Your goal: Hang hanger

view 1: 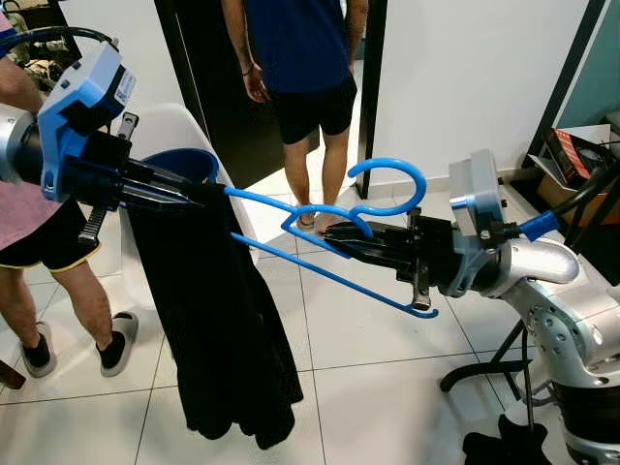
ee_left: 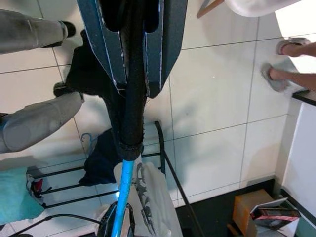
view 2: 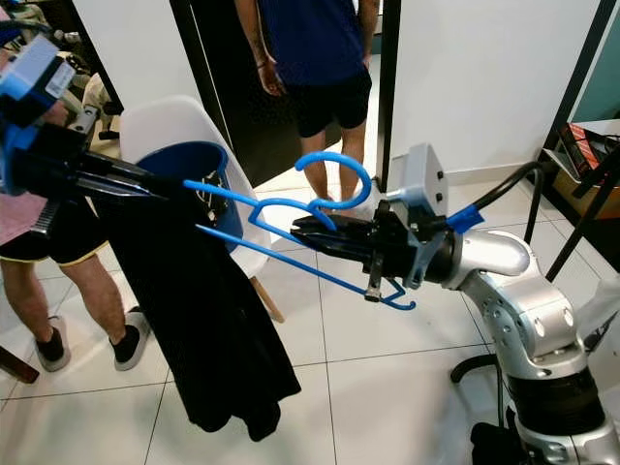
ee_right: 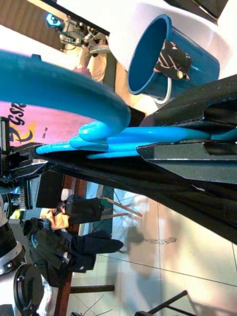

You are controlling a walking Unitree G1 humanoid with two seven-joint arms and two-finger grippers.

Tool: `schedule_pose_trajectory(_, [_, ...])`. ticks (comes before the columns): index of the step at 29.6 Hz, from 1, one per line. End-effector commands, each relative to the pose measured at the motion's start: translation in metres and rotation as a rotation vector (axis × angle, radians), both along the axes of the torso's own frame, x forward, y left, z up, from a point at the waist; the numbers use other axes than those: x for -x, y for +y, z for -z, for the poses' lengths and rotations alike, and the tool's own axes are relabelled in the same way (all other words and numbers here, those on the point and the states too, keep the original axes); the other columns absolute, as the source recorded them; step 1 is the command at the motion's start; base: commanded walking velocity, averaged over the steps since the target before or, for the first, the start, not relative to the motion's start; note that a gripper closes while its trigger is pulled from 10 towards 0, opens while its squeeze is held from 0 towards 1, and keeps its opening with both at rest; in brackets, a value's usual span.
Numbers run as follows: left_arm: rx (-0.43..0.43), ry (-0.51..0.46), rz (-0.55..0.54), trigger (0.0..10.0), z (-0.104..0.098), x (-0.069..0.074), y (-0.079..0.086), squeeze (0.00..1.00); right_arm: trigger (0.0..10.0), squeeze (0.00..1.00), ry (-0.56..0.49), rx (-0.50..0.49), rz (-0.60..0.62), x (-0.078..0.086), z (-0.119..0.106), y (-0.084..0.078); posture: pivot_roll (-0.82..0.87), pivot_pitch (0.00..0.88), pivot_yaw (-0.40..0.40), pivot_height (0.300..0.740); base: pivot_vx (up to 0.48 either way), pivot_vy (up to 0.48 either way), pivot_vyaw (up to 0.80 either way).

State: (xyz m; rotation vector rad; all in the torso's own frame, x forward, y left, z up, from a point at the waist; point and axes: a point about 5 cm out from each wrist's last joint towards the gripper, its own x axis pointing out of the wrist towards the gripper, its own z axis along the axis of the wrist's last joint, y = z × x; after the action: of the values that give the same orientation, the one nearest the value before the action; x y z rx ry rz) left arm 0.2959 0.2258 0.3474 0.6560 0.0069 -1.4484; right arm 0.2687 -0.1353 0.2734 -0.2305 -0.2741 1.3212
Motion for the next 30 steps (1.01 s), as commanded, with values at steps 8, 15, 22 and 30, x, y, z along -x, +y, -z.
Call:
schedule_pose_trajectory(8, [0.055,0.012,0.076,0.0,0.009,-0.001,-0.011,0.0,10.0,0.0,-0.001,-0.044,-0.031,0.0,-0.002,0.013,-0.01,0.0,0.077,0.74,0.0,0.0,0.0])
schedule_pose_trajectory(15, [0.092,-0.008,0.088,0.0,0.009,-0.003,-0.018,0.0,10.0,1.0,0.026,-0.047,-0.014,-0.004,0.0,0.012,-0.01,0.0,0.068,0.74,0.0,0.0,0.0])
schedule_pose_trajectory(22, [0.144,-0.074,0.033,0.0,0.014,-0.011,-0.021,0.0,10.0,1.0,0.069,-0.033,0.079,-0.011,0.007,-0.011,-0.02,0.0,0.069,0.74,0.0,0.0,0.0])
schedule_pose_trajectory(30, [0.138,-0.098,0.009,0.0,0.017,-0.014,-0.018,0.0,10.0,1.0,0.062,-0.024,0.147,-0.009,0.003,-0.036,-0.03,0.0,0.067,0.74,0.0,0.0,0.0])
